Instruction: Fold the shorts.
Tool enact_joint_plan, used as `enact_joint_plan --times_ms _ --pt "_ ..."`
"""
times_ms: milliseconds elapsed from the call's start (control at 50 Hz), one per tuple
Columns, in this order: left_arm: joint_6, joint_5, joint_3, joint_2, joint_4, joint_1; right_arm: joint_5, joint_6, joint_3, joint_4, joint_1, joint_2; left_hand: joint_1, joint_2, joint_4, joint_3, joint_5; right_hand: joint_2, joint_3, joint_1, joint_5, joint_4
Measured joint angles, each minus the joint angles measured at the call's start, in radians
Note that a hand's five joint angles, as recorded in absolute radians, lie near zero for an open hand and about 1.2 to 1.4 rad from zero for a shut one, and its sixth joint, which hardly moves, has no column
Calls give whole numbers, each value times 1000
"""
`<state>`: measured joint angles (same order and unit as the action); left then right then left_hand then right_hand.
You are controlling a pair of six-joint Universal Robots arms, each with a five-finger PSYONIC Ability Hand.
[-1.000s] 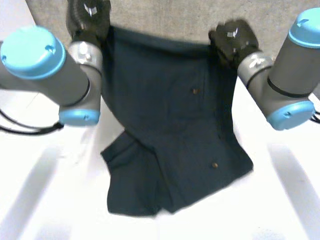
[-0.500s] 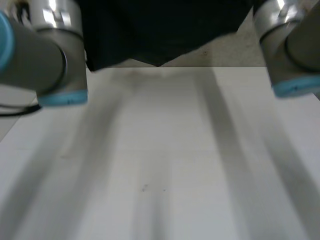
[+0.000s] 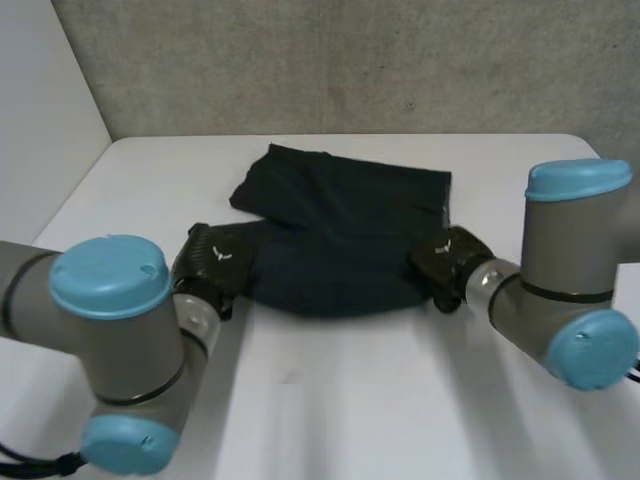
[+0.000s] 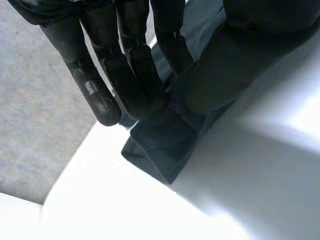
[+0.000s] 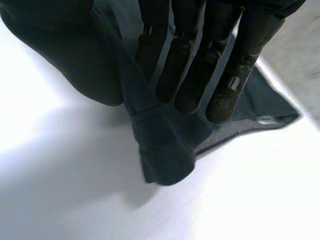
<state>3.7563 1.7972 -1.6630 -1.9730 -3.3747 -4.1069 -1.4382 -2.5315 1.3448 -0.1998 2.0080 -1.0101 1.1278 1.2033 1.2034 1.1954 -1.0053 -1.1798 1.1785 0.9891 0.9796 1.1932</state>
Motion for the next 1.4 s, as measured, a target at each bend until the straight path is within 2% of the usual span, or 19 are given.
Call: enact_joint_plan --times_ms 100,180,260,340,480,560,640,760,900,1000,1040,1060,1100,1160,1200,1220,1240,1260,1400 --pt "31 -4 -61 125 134 2 27 17 62 -159 1 -114 0 0 0 0 0 0 0 0 0 0" --pt "109 -9 -124 227 265 2 42 69 120 -251 -2 -203 0 0 0 0 0 0 0 0 0 0" --pt "292 -21 -227 354 426 12 55 238 228 -432 -6 -332 0 0 0 0 0 0 0 0 0 0" --pt "403 -42 -272 425 456 22 70 324 282 -480 -8 -391 0 0 0 0 0 0 0 0 0 0" --pt "446 -67 -197 362 245 23 77 337 291 -397 -14 -385 0 0 0 0 -14 0 0 0 0 0" --pt "440 -64 -84 228 59 22 47 267 237 -301 -17 -324 4 0 0 0 -14 0 0 0 0 0" --pt "436 -61 95 13 -177 22 -25 185 161 -150 -17 -242 5 0 0 0 -14 0 0 0 0 0" --pt "439 -66 328 -234 -346 24 -114 159 68 63 -11 -119 9 0 0 0 -14 0 0 0 0 0" --pt "437 -74 596 -474 -407 21 -148 197 -68 211 -13 69 15 0 0 0 -14 0 0 0 0 0" --pt "426 -92 724 -596 -424 20 -172 220 -169 241 -20 192 15 -1 -1 0 -14 8 -8 -8 -6 -8" --pt "414 -106 746 -625 -431 21 -183 220 -196 251 -22 222 -81 -124 -113 -120 92 139 -136 -104 -106 -145" --pt "399 -117 755 -642 -438 22 -190 217 -210 263 -24 236 -267 -326 -307 -317 279 232 -232 -174 -179 -236" --pt "373 -129 760 -657 -450 24 -196 207 -218 285 -27 246 -466 -517 -505 -503 476 302 -306 -230 -256 -313" --pt "326 -138 755 -664 -465 26 -202 188 -215 322 -32 238 -635 -692 -689 -671 671 469 -456 -364 -415 -468" --pt "293 -140 747 -659 -471 28 -203 172 -206 344 -35 221 -786 -850 -846 -835 818 469 -456 -364 -415 -468" --pt "265 -141 737 -651 -475 29 -204 159 -197 358 -38 205 -881 -931 -939 -918 906 717 -717 -589 -684 -728" --pt "241 -141 727 -641 -477 30 -204 140 -185 372 -43 181 -915 -967 -973 -955 940 873 -877 -715 -832 -879" --pt "218 -141 713 -624 -479 31 -205 124 -175 379 -46 161 -928 -994 -996 -979 958 924 -931 -762 -886 -937" --pt "115 -137 617 -483 -479 29 -199 10 -115 381 -66 24 -928 -999 -997 -980 958 955 -966 -782 -906 -953"
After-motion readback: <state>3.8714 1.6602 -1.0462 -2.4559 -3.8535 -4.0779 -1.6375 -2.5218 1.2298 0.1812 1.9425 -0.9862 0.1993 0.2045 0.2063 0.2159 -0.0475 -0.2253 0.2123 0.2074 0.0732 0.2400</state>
